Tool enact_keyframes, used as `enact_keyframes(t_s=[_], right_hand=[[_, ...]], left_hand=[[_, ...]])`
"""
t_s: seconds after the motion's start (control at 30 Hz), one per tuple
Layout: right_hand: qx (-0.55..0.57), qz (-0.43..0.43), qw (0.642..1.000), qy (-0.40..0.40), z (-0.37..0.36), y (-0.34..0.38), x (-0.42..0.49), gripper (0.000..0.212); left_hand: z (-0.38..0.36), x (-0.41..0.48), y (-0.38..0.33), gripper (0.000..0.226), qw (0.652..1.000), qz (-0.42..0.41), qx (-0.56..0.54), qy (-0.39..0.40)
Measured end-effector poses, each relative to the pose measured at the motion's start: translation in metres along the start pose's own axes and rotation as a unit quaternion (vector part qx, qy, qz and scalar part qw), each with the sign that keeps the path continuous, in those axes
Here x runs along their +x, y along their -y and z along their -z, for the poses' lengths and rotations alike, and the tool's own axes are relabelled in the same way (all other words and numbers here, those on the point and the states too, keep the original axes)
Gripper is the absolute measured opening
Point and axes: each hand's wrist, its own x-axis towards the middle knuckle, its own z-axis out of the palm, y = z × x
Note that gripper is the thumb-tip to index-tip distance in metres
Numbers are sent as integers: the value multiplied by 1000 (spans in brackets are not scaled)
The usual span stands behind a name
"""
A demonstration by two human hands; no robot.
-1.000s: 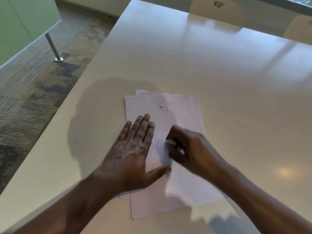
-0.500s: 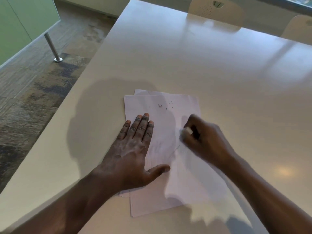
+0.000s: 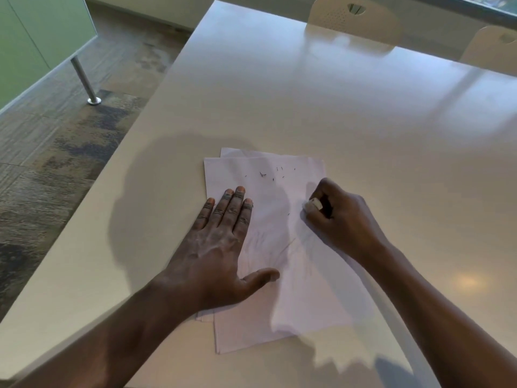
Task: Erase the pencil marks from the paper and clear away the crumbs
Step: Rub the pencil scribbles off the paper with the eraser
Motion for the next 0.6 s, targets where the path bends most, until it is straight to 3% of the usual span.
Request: enact_keyframes(t_s=[0.13, 0.37, 0.5, 0.6], right_hand=[[-11, 11, 1000, 13, 0, -1, -7, 7], [58, 14, 998, 30, 9, 17, -20, 8], [115, 126, 976, 134, -2, 56, -45, 13], [90, 203, 954, 200, -15, 69, -54, 14]], left_hand=[[3, -1, 3, 124, 999, -10, -36, -18], [1, -30, 10, 121, 999, 10, -33, -14], [-1, -36, 9, 124, 999, 26, -25, -5], [0, -35, 7, 125, 999, 24, -24, -3]])
